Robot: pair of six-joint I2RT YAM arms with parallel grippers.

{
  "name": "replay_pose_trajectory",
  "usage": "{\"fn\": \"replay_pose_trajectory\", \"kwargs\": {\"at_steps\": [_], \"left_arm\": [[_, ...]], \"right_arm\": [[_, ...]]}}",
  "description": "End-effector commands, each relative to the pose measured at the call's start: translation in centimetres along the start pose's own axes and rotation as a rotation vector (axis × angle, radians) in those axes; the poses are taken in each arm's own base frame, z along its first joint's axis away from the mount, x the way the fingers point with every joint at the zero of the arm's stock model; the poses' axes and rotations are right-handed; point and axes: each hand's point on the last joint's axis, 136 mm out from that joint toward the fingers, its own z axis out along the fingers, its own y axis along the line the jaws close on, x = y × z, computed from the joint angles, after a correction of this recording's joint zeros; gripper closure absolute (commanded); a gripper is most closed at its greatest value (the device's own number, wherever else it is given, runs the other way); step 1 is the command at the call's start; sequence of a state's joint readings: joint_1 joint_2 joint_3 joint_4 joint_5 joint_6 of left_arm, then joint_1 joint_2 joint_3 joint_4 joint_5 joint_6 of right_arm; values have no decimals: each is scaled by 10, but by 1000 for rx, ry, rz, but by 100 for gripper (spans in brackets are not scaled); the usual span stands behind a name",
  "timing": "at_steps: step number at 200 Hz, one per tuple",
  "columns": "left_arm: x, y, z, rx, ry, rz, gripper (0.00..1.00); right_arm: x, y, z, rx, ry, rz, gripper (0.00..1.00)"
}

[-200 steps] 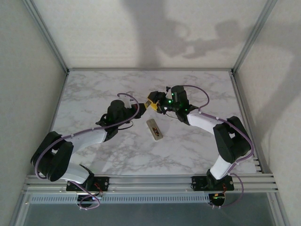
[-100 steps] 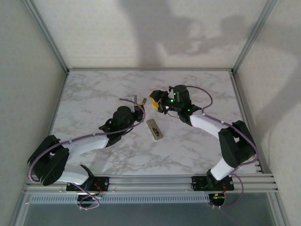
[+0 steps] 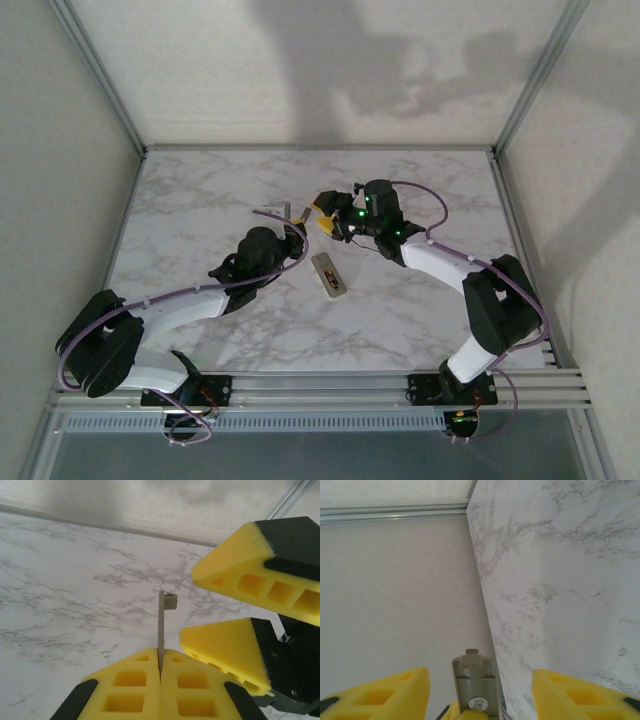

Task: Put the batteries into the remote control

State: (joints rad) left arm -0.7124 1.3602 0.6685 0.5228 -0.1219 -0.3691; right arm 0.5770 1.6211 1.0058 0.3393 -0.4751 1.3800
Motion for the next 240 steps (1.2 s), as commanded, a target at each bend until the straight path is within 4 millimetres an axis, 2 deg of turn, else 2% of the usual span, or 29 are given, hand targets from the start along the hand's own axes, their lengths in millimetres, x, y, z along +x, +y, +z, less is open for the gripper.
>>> {"fn": "replay_pose_trajectory", "kwargs": {"at_steps": [1,65,168,200,215,225,240], "left_arm": [[-5,-11,-1,41,-11,12,100],[0,-14,0,49,5,16,100],[4,-13,5,30,26,25,100],[6,-11,5,24,33,23,89],[6,-11,5,21,33,20,80],[6,-10,6,18,35,19,78],[7,-10,6,14,39,14,64]], "right_arm": [[3,9,8,-12,30,-19,45],[5,4,20,21,59,-23,48],[5,-1,20,47,50,-54,67],[5,-1,20,49,52,-67,73],[4,-2,20,53,49,-78,73],[3,-4,19,58,47,-82,73],[2,-4,19,57,45,-96,73]]}}
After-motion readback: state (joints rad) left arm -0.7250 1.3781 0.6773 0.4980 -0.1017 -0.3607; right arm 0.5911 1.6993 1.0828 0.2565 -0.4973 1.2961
